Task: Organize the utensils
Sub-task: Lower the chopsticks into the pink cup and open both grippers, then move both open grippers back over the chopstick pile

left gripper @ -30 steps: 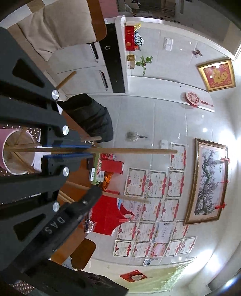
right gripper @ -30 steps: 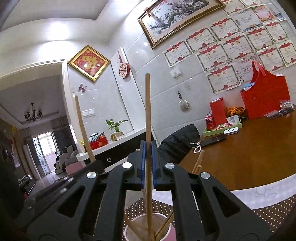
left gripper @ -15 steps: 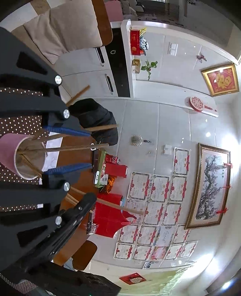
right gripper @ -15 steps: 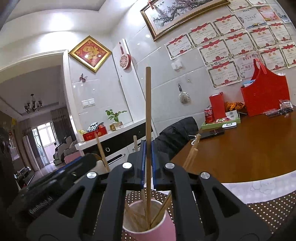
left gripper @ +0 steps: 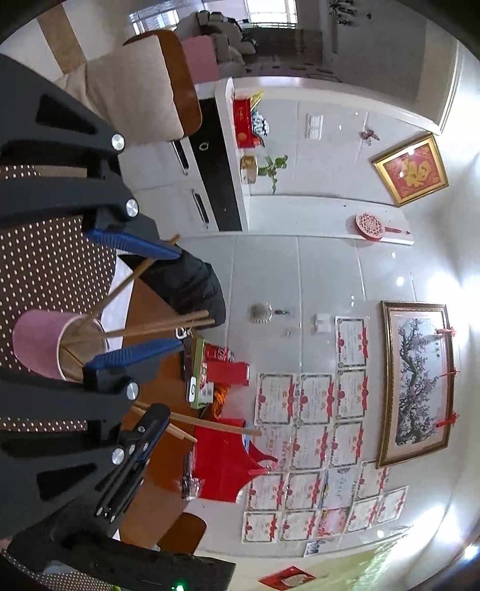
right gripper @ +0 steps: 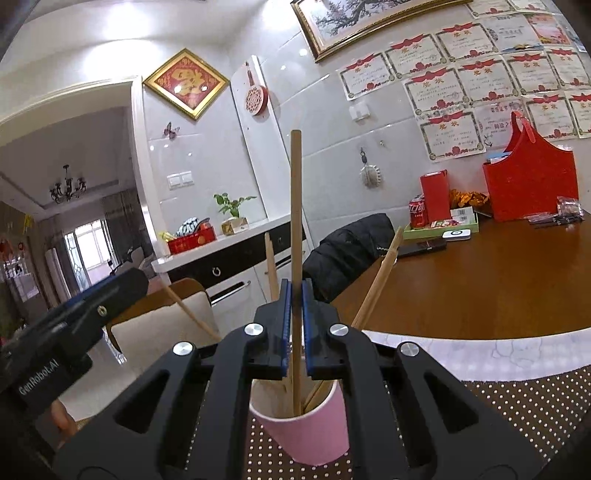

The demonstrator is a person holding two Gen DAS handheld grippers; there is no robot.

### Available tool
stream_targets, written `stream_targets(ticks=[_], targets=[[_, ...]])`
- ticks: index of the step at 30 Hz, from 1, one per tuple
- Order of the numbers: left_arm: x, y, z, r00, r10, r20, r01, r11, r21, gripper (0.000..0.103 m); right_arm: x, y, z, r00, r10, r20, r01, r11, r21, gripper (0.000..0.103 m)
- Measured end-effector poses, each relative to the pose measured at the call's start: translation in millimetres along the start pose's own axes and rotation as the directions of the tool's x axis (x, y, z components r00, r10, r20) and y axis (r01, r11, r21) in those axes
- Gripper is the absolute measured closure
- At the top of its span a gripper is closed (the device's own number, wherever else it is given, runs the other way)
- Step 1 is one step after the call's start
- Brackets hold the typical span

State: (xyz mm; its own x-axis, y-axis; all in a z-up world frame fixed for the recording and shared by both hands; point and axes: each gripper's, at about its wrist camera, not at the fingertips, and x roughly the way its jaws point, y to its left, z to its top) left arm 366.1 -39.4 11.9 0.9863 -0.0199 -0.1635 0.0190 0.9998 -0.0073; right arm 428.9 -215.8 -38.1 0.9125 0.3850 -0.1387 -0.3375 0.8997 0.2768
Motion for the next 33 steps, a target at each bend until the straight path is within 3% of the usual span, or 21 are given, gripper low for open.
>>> stream_targets(ticks=[3, 19, 22, 23, 24, 33], targets=[[-2.6, 3.3, -0.6, 1.0, 0.028, -0.003, -0.028, 1.0, 0.008, 0.05, 0.9, 4.1, -4.3, 1.0, -0.002, -0.017, 0.002, 1.0, -0.014, 0.097], [-20.0, 24.2, 0.5, 0.997, 0.08, 0.003, -0.08, 0.997, 0.01, 0.046, -3.8, 13.8, -10.6, 0.998, -0.018, -0.06, 0.017, 1.0, -0.016, 0.095], [-25.0, 27.6, 0.2, 0.996, 0.086, 0.002, -0.086, 0.996, 0.016, 0.046, -7.7, 14.8, -9.8, 0.998, -0.021, -0.059, 0.02, 1.0, -0.011, 0.075], [-26.6, 29.3, -0.1, 0.996, 0.088, 0.002, -0.088, 0.996, 0.016, 0.046, -10.3, 15.3, -9.6, 0.998, -0.024, -0.053, 0.023, 1.0, -0.009, 0.061], [-29.1, 31.3, -0.4, 0.996, 0.089, 0.002, -0.089, 0.996, 0.015, 0.046, -12.2, 15.8, -9.3, 0.998, -0.028, -0.048, 0.028, 1.0, -0.01, 0.057], [-55.5, 45.4, 4.1, 0.995, 0.101, 0.018, -0.101, 0.995, 0.003, 0.046, -37.5, 25.4, -3.7, 0.998, -0.047, -0.029, 0.046, 0.998, -0.031, 0.057]])
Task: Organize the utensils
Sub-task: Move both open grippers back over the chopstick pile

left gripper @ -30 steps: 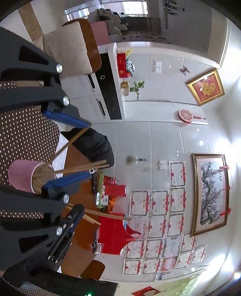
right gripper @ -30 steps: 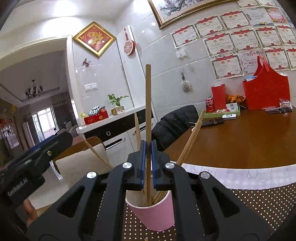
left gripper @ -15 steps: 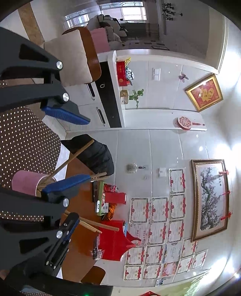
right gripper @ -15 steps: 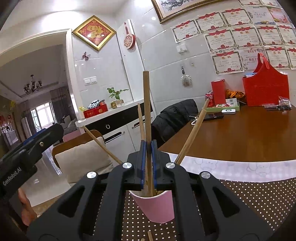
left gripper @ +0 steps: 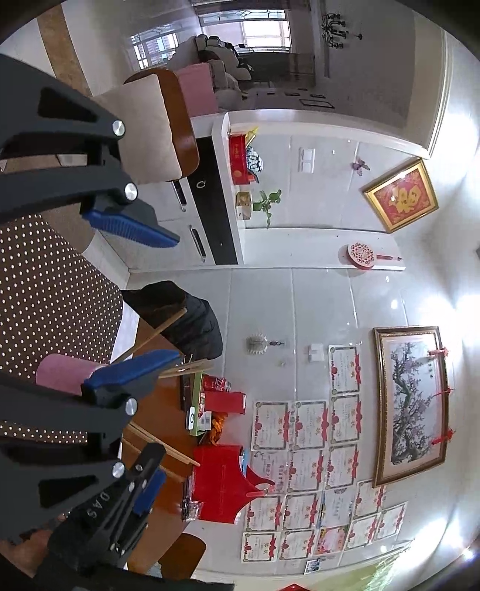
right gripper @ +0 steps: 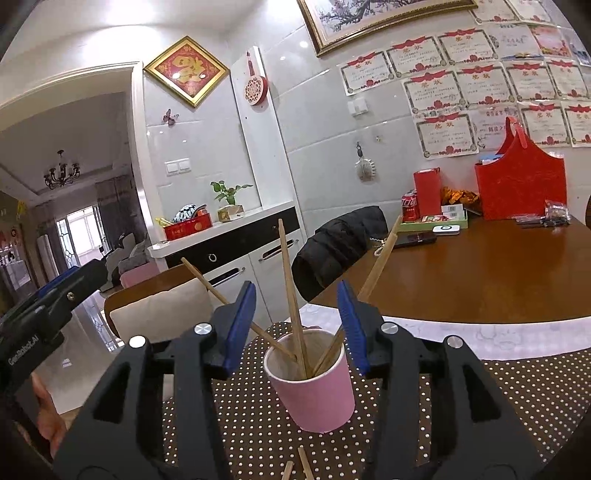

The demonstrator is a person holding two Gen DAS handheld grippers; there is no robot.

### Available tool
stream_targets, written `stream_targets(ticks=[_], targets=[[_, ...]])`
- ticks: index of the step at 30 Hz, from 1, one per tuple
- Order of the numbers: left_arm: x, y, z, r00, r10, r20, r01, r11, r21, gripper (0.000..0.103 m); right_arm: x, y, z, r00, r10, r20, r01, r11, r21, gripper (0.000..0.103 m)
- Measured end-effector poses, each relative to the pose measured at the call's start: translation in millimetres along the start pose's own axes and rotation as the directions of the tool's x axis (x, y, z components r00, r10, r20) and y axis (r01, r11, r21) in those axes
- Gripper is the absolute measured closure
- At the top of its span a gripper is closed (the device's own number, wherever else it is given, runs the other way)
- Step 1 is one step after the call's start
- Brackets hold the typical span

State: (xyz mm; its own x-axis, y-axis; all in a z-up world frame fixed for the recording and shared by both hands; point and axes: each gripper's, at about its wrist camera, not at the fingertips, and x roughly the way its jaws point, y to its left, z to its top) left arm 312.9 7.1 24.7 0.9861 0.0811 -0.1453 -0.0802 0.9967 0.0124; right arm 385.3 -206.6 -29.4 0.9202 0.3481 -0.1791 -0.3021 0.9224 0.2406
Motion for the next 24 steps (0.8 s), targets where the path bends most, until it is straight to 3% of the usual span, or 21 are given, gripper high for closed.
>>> stream_targets(ticks=[10, 18, 22, 24], targets=[[-37.3, 14.9, -3.1, 1.0, -0.002, -0.004, 0.002, 1.0, -0.021, 0.043, -50.8, 9.5, -2.5, 0.999, -0.03, 0.02, 0.031, 0.999, -0.031, 0.055], [-60.7, 6.2, -22.7, 0.996, -0.048, -0.08, 0.048, 0.999, 0.005, 0.043, -88.8, 9.7, -21.1, 0.998, -0.052, -0.032, 0.05, 0.997, -0.063, 0.051], [-60.1, 1.5, -41.9, 0.973, -0.122, -0.197, 0.124, 0.992, -0.001, 0.043, -100.9, 3.5, -35.9, 0.992, -0.072, -0.101, 0.064, 0.995, -0.08, 0.05], [-54.0, -0.9, -57.3, 0.939, -0.167, -0.3, 0.171, 0.985, -0.015, 0.043, -103.2, -0.5, -44.3, 0.987, -0.081, -0.138, 0.069, 0.994, -0.083, 0.05]])
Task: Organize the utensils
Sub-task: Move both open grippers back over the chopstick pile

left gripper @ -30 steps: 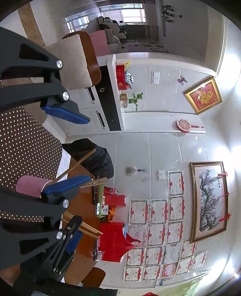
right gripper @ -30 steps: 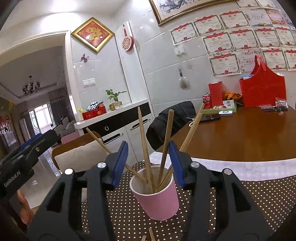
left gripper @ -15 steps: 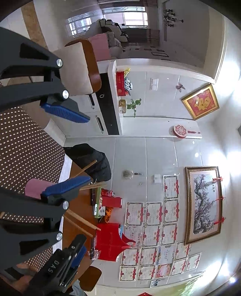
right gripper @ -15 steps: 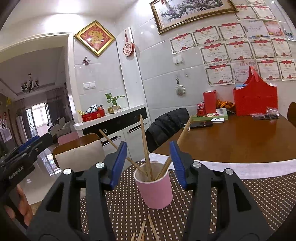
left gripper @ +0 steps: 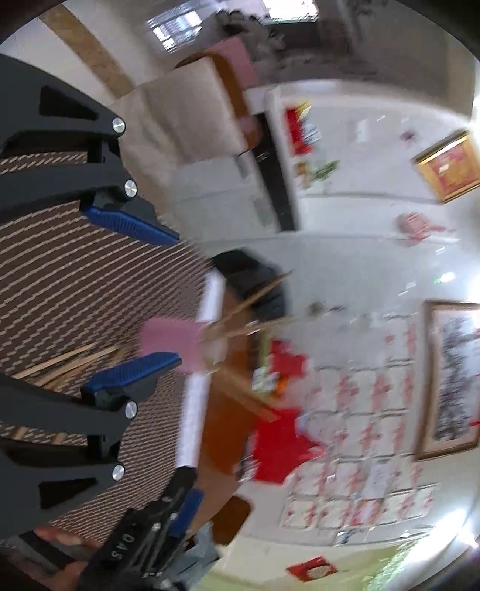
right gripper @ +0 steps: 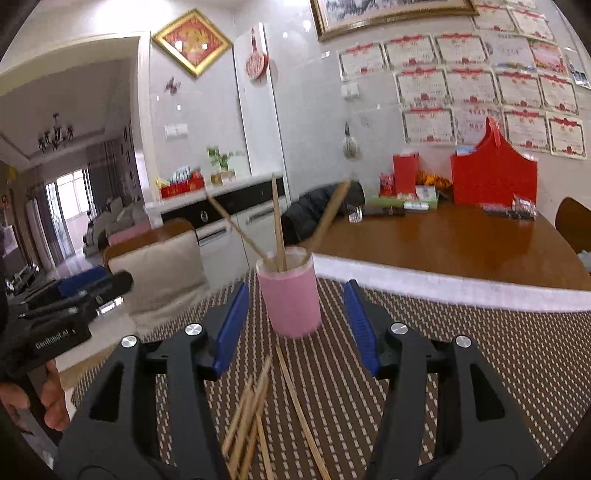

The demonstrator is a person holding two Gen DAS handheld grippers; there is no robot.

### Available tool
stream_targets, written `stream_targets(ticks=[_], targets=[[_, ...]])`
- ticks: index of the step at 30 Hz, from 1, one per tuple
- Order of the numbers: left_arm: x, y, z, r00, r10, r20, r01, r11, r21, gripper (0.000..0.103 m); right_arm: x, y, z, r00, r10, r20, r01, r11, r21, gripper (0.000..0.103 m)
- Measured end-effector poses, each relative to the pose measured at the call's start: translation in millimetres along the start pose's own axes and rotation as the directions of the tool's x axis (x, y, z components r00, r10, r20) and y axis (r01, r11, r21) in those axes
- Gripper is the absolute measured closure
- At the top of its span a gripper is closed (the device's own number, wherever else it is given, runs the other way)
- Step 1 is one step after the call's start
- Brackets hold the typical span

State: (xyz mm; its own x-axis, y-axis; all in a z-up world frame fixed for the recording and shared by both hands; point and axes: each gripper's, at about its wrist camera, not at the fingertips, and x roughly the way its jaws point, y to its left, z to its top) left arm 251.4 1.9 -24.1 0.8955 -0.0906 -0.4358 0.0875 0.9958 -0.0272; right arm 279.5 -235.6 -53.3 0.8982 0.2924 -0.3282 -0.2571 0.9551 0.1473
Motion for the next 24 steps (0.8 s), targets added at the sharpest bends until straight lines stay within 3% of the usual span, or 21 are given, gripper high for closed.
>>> stream_targets(ticks=[4, 10, 14, 24], targets=[[19.8, -0.7, -26.9, 0.988, -0.022, -0.153, 0.023, 1.0, 0.001, 0.043, 4.1, -6.2, -21.1, 0.994, -0.015, -0.11, 0.013, 1.0, -0.013, 0.049], [47.9, -11.4, -70.4, 0.938, -0.057, -0.343, 0.072, 0.997, 0.032, 0.043, 12.4, -13.7, -51.0, 0.975, -0.017, -0.223, 0.017, 1.0, -0.001, 0.048], [60.0, -21.1, -88.5, 0.909, -0.054, -0.414, 0.092, 0.993, 0.071, 0.043, 14.5, -18.8, -64.5, 0.966, -0.014, -0.258, 0.019, 1.0, 0.02, 0.045], [82.7, -39.8, -98.1, 0.87, -0.064, -0.488, 0.124, 0.988, 0.091, 0.043, 23.4, -28.9, -74.9, 0.953, -0.008, -0.302, 0.019, 0.999, 0.037, 0.045]])
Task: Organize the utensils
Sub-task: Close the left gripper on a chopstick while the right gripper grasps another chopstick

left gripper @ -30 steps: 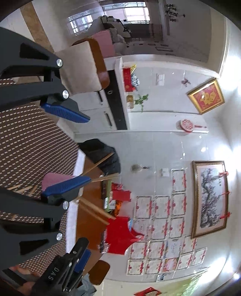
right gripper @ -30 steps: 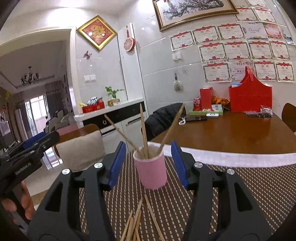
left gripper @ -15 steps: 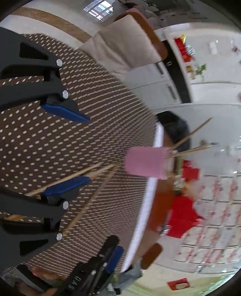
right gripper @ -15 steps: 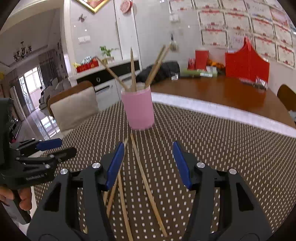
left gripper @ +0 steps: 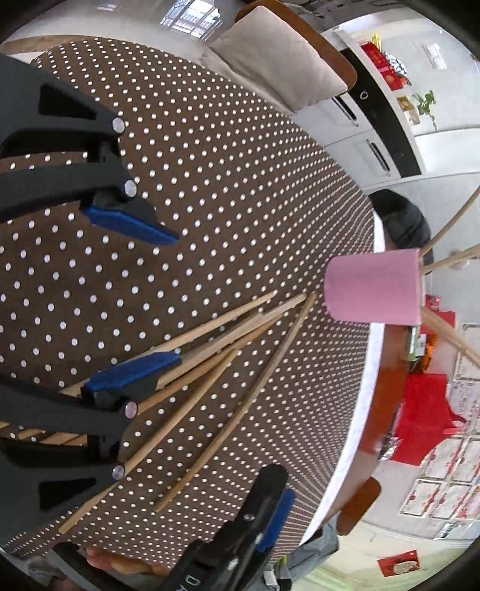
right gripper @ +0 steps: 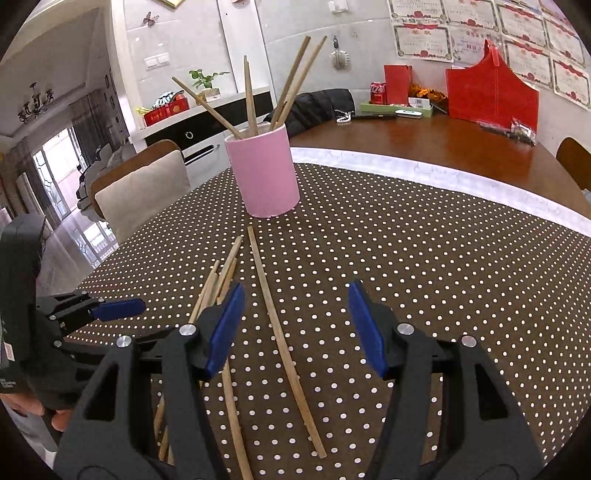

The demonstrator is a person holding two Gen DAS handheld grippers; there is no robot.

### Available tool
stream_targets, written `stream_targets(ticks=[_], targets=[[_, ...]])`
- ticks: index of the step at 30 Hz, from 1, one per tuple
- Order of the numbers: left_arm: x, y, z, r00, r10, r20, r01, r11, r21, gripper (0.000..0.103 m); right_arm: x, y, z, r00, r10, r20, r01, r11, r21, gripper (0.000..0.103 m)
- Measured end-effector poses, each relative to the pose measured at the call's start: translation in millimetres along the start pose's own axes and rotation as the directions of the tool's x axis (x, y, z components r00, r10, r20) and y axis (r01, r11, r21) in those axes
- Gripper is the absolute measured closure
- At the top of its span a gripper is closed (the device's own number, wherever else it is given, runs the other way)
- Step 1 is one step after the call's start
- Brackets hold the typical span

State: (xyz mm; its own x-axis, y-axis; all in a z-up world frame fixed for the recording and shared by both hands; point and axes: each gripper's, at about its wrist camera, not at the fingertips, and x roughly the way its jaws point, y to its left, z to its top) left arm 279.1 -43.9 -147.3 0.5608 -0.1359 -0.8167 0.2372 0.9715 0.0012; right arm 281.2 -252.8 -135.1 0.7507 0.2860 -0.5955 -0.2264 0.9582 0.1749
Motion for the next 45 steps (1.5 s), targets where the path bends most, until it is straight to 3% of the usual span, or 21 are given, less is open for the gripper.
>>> stream_targets(ticks=[10, 18, 26, 32, 34, 37, 42, 45], targets=[[6.5, -5.8, 3.7, 0.998, -0.014, -0.06, 0.017, 0.999, 0.049, 0.046, 11.9, -4.4, 1.7, 0.998, 0.002, -0.063, -0.004, 1.0, -0.025, 0.045], [5.0, 18.5, 4.1, 0.997, 0.008, -0.071, -0.008, 1.0, 0.007, 0.094, 39.8, 15.0, 8.2, 0.984, -0.017, -0.179, -0.006, 0.992, -0.13, 0.045], [9.1, 35.1, 10.0, 0.998, -0.009, -0.066, 0.005, 0.999, -0.05, 0.097, 76.6, 30.0, 23.4, 0.951, -0.057, -0.304, -0.012, 0.975, -0.22, 0.045], [15.4, 45.9, 19.8, 0.997, -0.025, -0.077, 0.02, 0.998, -0.062, 0.098, 105.0, 44.9, 34.4, 0.9, -0.095, -0.426, -0.037, 0.956, -0.291, 0.066], [17.9, 47.0, 22.3, 0.996, -0.032, -0.081, 0.027, 0.998, -0.062, 0.098, 112.4, 51.3, 35.2, 0.881, -0.126, -0.457, -0.035, 0.944, -0.328, 0.069], [22.0, 48.7, 28.0, 0.994, -0.041, -0.097, 0.036, 0.998, -0.054, 0.097, 120.2, 56.8, 39.8, 0.847, -0.102, -0.521, -0.085, 0.942, -0.324, 0.086], [29.1, 42.6, 38.1, 0.991, -0.029, -0.127, 0.029, 1.0, -0.002, 0.097, 128.7, 58.1, 45.4, 0.817, -0.087, -0.57, -0.114, 0.945, -0.308, 0.091], [33.1, 38.7, 45.2, 0.987, -0.019, -0.161, 0.024, 0.999, 0.033, 0.097, 130.8, 54.3, 48.2, 0.813, -0.077, -0.577, -0.117, 0.949, -0.292, 0.095]])
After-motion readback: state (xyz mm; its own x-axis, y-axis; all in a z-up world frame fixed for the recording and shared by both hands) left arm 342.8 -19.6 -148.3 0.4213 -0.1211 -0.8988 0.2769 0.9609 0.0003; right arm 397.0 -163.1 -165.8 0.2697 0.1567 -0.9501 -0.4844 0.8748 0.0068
